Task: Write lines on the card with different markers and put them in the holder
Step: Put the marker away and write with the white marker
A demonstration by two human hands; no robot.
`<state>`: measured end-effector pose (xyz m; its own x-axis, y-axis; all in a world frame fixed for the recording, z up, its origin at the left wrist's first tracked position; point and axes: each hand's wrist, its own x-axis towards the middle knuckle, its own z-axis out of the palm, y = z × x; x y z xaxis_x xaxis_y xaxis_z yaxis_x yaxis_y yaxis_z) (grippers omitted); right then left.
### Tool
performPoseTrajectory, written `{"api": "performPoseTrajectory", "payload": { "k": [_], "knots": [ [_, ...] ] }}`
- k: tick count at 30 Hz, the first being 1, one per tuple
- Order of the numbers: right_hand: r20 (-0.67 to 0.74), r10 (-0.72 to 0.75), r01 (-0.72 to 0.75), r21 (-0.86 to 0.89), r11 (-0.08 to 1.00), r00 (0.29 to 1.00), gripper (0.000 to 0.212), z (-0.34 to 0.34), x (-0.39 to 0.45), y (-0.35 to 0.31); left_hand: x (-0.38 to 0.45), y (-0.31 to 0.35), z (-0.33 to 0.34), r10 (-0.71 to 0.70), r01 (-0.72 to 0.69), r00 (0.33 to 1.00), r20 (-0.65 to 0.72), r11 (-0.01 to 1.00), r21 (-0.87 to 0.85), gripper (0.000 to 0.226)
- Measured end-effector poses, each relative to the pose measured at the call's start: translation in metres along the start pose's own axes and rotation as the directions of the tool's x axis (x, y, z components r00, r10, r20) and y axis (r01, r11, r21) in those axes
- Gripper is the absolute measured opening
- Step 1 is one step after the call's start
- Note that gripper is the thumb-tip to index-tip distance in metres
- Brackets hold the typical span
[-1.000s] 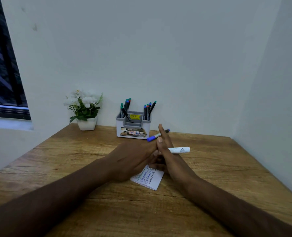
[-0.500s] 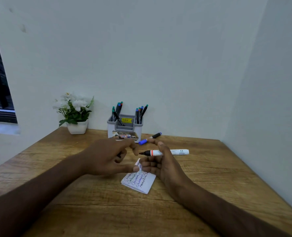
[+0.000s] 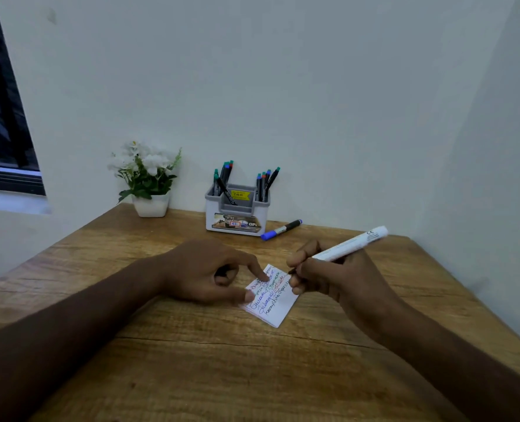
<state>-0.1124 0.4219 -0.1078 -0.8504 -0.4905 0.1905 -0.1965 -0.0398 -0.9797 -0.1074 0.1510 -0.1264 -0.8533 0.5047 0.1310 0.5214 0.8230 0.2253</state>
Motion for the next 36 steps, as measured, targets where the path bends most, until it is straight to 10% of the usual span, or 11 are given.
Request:
{"api": "performPoseTrajectory", "payload": {
  "k": [6, 36],
  "knots": [
    [-0.037, -0.001, -0.012, -0.339, 0.941, 0.999, 0.009, 0.01, -0.008, 0.008, 0.005, -0.001, 0.008, -0.014, 0.022, 0.996, -0.092, 0.995, 0.092, 0.05],
    [0.04, 0.091, -0.064, -0.449, 0.891, 0.995, 0.012, 0.01, -0.005, 0.018, 0.008, -0.002, 0.006, 0.033, -0.03, 0.999, -0.02, 0.99, 0.14, 0.061]
  ]
}}
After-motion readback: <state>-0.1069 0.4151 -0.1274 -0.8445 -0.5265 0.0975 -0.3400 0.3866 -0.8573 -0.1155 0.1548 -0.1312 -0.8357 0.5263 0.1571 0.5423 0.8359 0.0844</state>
